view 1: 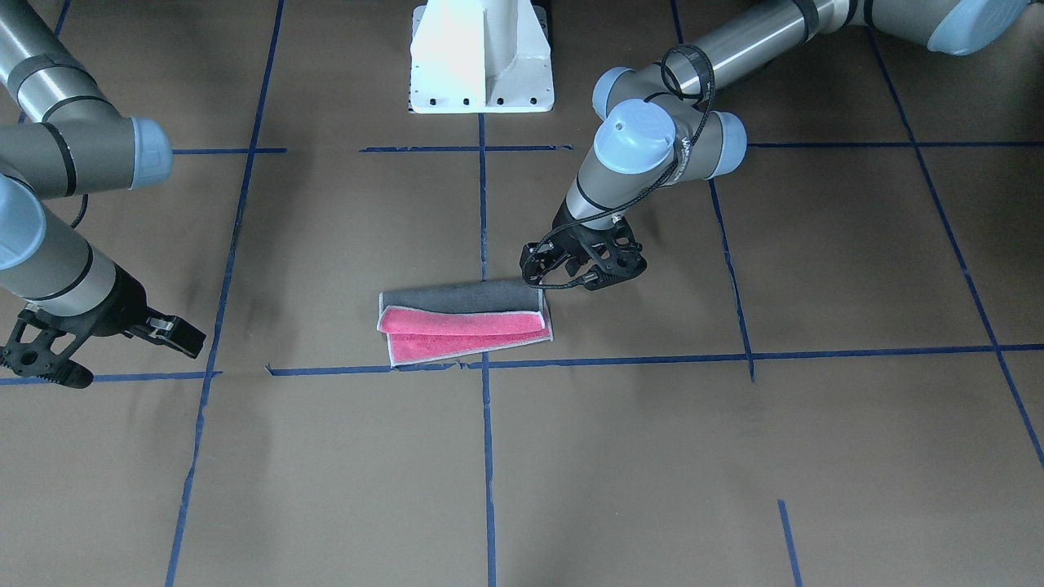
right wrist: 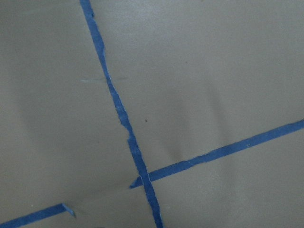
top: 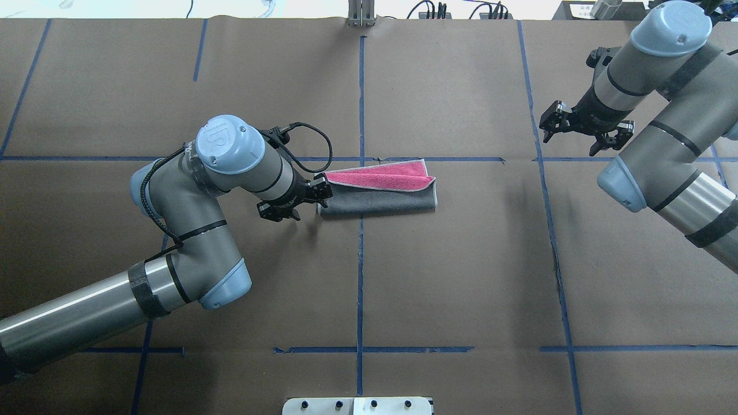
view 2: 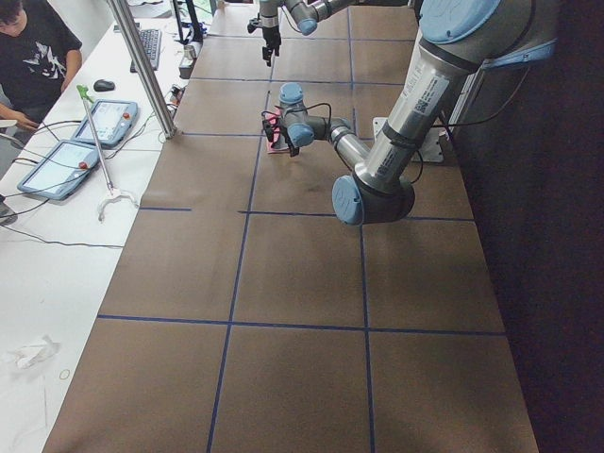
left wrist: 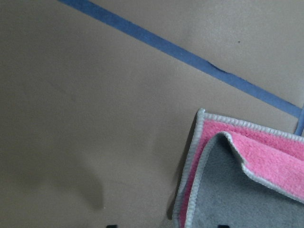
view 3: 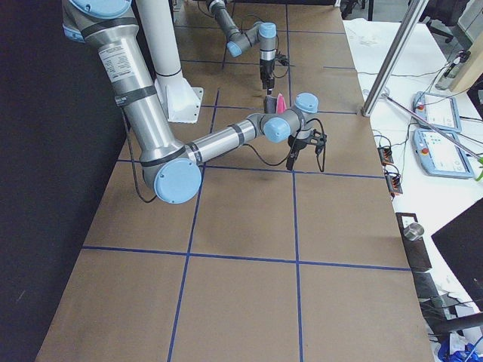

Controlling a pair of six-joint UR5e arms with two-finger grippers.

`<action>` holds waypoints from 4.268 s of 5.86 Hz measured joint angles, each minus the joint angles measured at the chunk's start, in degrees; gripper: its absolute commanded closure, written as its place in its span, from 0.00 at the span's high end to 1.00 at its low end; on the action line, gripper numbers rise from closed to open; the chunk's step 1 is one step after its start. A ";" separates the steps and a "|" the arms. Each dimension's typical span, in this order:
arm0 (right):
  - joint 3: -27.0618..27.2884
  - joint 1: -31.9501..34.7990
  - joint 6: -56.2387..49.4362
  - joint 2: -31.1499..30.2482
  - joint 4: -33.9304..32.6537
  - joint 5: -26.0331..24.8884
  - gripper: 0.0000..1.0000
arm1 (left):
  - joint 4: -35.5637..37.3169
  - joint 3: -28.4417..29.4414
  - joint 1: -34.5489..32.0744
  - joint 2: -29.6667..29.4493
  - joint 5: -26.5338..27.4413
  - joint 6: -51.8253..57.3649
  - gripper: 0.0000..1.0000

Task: Fold towel twice with both arms
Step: 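Grasp the end of the folded towel nearest the left gripper with the left gripper, then fold the grasped towel end over onto the other half with the left gripper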

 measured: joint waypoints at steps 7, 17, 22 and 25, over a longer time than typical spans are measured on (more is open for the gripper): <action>0.60 -0.14 0.10 -0.06 0.02 0.55 1.00 | -3.53 4.61 0.61 -2.56 0.26 -3.07 0.40; 0.61 -0.07 0.11 -0.15 0.02 0.70 1.00 | -0.14 2.21 -0.86 -4.22 -1.60 -4.67 0.00; 1.09 0.09 0.02 -0.15 -0.20 0.80 1.00 | 16.39 6.72 -1.58 -18.76 -2.44 -3.53 0.00; 1.94 0.34 -0.05 -0.72 -0.28 0.99 1.00 | 16.68 19.02 1.43 -27.92 3.49 2.91 0.00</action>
